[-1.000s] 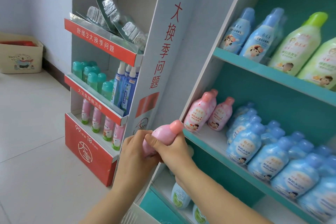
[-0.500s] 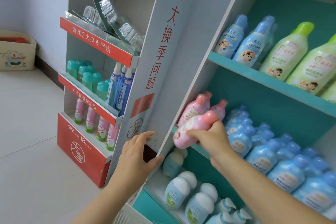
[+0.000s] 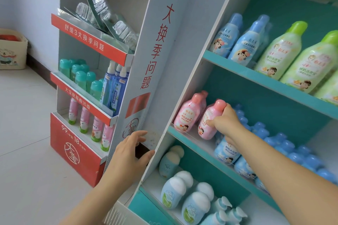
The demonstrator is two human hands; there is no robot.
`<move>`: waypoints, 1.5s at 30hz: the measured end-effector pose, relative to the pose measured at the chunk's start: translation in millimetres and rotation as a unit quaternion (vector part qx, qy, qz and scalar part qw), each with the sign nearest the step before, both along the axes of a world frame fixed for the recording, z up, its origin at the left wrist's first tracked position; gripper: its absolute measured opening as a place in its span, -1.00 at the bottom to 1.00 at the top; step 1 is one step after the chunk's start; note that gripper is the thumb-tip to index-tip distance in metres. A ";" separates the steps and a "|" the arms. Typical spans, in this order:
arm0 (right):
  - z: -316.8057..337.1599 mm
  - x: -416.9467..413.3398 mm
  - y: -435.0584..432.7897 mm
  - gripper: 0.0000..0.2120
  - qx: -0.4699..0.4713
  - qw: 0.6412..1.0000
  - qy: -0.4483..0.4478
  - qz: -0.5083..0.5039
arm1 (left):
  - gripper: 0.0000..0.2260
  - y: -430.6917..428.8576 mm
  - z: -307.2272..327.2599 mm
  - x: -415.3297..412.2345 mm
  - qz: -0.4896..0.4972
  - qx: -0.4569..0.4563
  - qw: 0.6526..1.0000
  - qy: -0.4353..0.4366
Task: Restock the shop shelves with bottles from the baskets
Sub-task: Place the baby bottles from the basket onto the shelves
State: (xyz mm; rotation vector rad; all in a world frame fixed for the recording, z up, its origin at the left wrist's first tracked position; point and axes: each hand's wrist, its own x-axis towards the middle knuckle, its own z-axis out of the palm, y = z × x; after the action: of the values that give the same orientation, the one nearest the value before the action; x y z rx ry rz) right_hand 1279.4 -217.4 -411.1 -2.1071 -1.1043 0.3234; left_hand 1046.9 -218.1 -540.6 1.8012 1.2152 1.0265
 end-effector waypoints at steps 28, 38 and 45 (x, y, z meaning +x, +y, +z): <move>-21.4 21.0 34.6 -0.41 -0.055 0.970 -0.232 -0.058 | -0.62 1.3 -6.7 2.3 -0.025 -0.002 0.999 0.030; -25.0 23.6 41.7 -0.30 -0.057 0.969 -0.231 -0.063 | -0.62 9.0 -16.3 1.3 -0.020 0.003 0.999 0.049; -31.9 0.6 6.3 -0.26 0.047 0.937 -0.346 0.021 | -0.62 5.7 -19.2 7.3 -0.031 0.023 0.996 0.079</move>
State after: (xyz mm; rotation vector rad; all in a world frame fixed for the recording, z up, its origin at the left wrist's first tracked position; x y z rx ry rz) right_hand 1280.0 -211.2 -443.0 -2.1614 -1.5168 -0.4912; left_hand 1054.2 -212.4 -559.9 1.9736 1.2305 0.8976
